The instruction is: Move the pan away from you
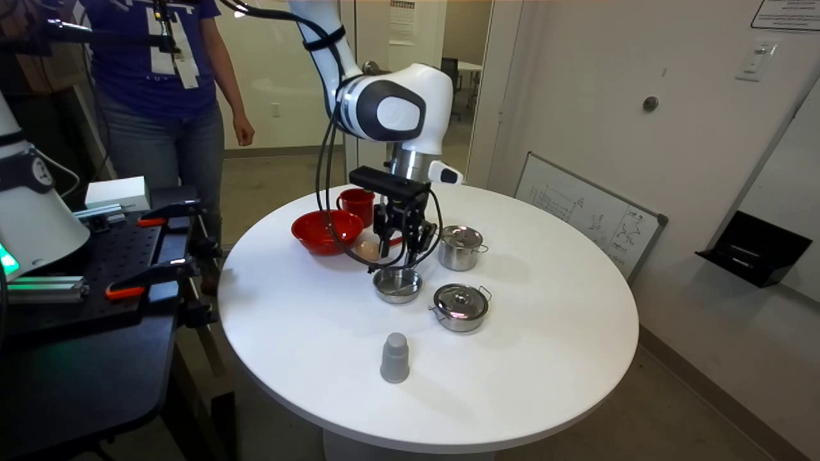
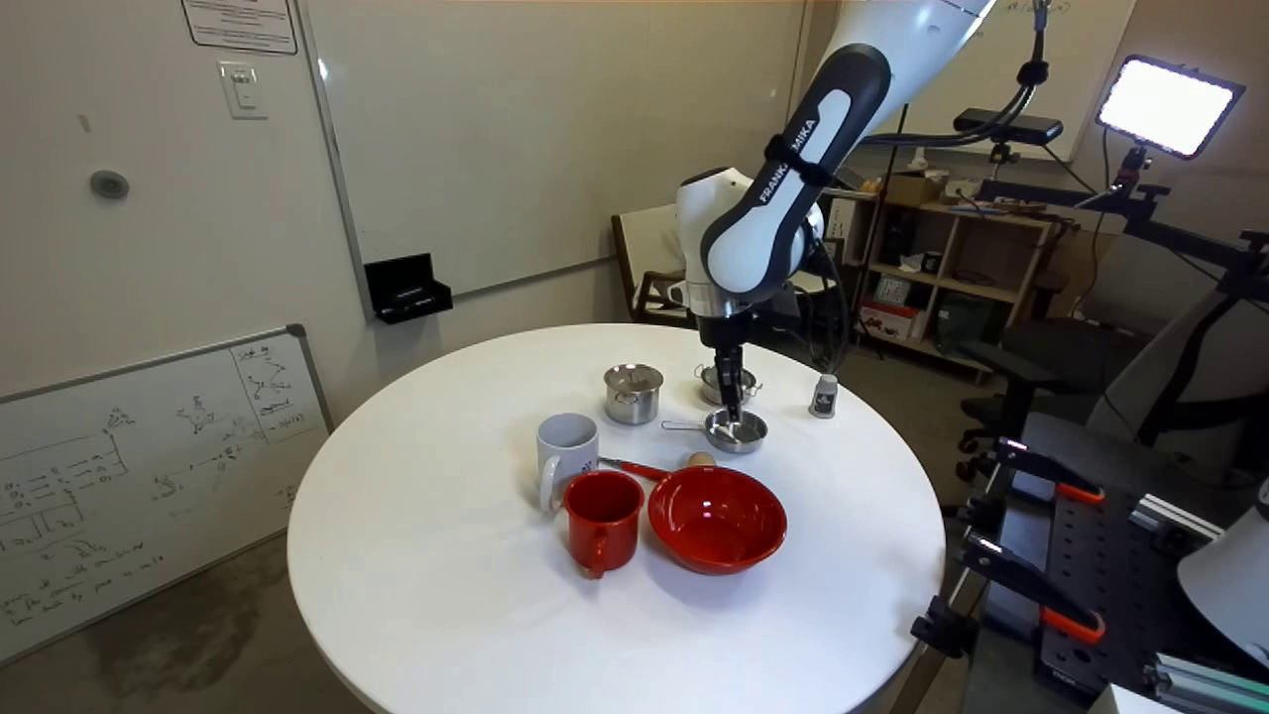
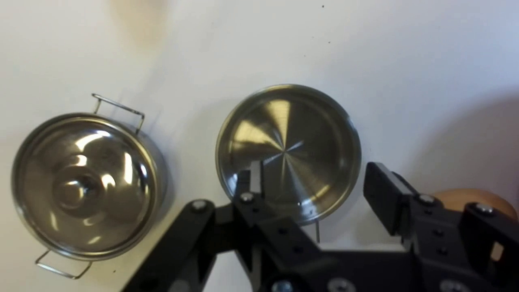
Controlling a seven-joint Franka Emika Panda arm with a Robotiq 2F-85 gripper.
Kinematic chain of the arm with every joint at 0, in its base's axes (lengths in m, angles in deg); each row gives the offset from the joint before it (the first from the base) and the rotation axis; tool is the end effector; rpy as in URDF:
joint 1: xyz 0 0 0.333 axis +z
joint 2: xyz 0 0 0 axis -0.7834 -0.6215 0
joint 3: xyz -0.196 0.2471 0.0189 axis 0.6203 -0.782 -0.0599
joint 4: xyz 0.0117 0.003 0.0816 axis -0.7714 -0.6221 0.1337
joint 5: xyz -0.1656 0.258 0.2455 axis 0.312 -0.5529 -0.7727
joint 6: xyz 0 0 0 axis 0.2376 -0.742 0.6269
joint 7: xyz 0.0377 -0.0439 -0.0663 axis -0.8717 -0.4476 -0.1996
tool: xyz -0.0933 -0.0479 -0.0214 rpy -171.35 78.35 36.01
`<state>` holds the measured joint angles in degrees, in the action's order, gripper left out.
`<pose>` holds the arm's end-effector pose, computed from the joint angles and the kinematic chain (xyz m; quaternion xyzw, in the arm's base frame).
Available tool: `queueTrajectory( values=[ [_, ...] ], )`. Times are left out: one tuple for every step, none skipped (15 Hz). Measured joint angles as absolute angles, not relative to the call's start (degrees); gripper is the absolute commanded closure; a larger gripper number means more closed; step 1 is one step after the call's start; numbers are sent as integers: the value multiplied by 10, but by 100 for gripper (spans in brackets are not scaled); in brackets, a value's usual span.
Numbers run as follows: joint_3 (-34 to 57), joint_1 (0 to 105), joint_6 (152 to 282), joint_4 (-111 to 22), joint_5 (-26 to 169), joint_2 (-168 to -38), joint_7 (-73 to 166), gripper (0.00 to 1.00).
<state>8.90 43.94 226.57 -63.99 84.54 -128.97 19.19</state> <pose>0.5765 -0.0877 0.0801 0.9649 0.2350 -0.1057 0.0512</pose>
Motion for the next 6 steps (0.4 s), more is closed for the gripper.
queueTrajectory(
  values=[
    [92, 443, 2266, -644, 845, -1281, 206, 1],
    [93, 444, 2265, -648, 843, -1273, 221, 0],
    [93, 444, 2264, -650, 838, -1267, 235, 0],
    [94, 444, 2263, -651, 833, -1263, 250, 1],
    [94, 443, 2263, -652, 832, -1262, 252, 0],
    [94, 443, 2263, -652, 832, -1262, 252, 0]
  ],
)
